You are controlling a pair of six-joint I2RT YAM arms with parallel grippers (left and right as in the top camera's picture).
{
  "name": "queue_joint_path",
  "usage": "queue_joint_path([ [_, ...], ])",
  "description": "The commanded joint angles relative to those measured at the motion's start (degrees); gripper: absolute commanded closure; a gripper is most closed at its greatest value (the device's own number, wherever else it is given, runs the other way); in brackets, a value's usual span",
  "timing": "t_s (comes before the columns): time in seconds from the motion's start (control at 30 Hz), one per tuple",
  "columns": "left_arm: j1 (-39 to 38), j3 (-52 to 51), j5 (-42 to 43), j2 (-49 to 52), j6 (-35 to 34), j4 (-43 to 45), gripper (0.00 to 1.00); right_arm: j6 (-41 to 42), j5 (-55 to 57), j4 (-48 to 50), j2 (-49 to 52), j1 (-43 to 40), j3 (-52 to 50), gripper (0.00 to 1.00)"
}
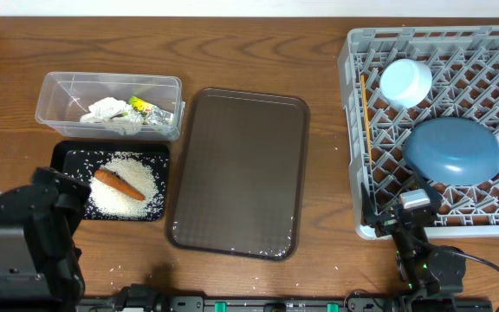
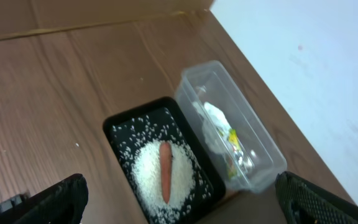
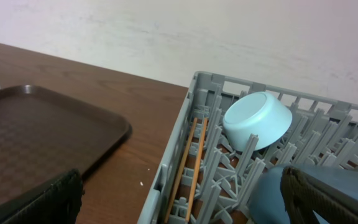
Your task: Sort waste into correct bins and load items into the dishwasher rack
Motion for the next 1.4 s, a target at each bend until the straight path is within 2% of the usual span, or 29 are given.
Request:
queue_joint_path([
  [0.0,-1.7,-3.7,1.1,-1.6,1.4,0.2,0.02,-0.6,0.3,-0.2,-0.4,-0.6,-0.2,0.01],
  [0.1,-2.3,-10.6,4.2,-4.2,6.3,6.1,0.02,-0.6,0.3,-0.2,-0.4,-0.6,-0.2,0.01],
  [0.3,-2.3,-31.2,23.1,-13.4,22.8,33.5,0.02,-0.6,0.3,-0.2,-0.4,-0.6,-0.2,0.01],
  [0.47,-2.3,-46.6,27.6,-22.4,24.3,46.9,0.02,-0.6,0.3,-0.2,-0.4,-0.6,-0.2,0.01],
  [0.63,-2.3,-58.0,27.8,-31.1,24.7,54.3,0.02,-0.6,0.3,-0.2,-0.4,-0.6,-0.2,0.01],
  [0.73,-2.3,-63.7,29.6,-37.0,27.6,58.3,0.02,-0.6,0.3,-0.2,-0.4,-0.6,-0.2,0.01],
  [0.83,-2.3,-67.0,29.7,-41.0,29.8,58.7,0.02,-0.6,0.3,-0.2,-0.4,-0.6,-0.2,0.01],
  [0.97,-2.3,-70.0,29.5,-42.1,31.2,59.3,0.02,-0.6,0.3,-0.2,-0.4,-0.6,-0.2,0.01],
  [1.37,-2.3,-81.7,29.5,-45.9,31.2,74.2,0.02,-0.6,0.3,-0.2,-0.4,-0.6,-0.2,0.01],
])
